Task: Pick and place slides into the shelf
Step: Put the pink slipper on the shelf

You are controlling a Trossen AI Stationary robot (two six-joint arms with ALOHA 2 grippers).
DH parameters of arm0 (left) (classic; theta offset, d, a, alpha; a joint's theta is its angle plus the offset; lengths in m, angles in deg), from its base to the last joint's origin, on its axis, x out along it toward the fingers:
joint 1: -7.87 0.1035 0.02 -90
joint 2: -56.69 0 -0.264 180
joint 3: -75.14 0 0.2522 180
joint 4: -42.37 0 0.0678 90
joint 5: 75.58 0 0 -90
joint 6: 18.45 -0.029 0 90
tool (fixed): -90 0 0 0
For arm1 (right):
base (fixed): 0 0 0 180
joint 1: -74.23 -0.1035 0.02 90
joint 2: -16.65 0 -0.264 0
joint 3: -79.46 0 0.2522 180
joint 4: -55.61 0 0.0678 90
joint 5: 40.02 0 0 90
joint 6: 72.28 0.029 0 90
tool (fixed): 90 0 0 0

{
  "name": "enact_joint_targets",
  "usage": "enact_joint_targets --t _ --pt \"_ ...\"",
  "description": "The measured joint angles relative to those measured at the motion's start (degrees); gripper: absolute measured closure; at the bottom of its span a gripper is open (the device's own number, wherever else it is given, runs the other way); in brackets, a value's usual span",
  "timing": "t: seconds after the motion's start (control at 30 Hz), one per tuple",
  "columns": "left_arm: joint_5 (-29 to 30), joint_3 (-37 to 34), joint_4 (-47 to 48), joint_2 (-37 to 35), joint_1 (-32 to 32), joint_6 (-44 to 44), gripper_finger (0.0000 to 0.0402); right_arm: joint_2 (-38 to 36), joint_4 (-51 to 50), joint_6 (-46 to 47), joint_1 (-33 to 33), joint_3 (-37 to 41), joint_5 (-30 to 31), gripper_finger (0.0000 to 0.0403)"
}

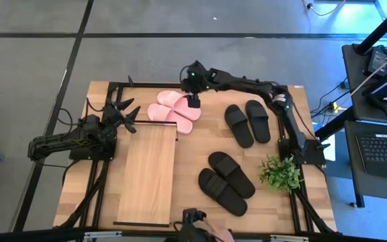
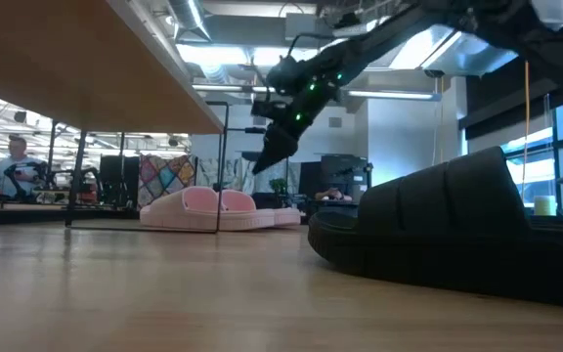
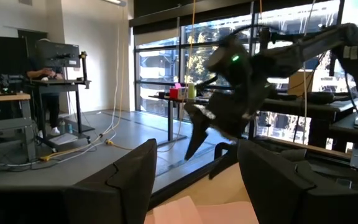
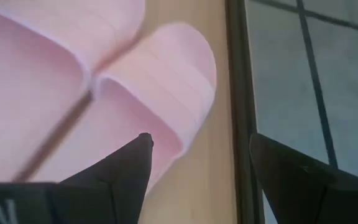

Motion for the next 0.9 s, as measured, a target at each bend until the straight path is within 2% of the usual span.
enact_joint_targets --t 0.1,0.3,0.43,0.9 --pt "0.0 0.0 0.0 0.0 0.0 0.0 0.0185 3.0 -1.1 0.0 0.5 -2.8 -0.7 0.0134" --pt "0.0 0.0 0.0 0.0 0.0 0.0 0.0185 7.8 -5.0 0.2 0.5 -7.1 -6.8 0.0134" --pt "0.0 0.0 0.0 0.0 0.0 0.0 0.0185 9.5 -5.6 1.5 0.4 -9.6 -7.2 0.0134" --pt "0.0 0.0 0.0 0.0 0.0 0.0 0.0185 13.2 -4.5 5.1 0.5 -10.1 -7.1 0.0143"
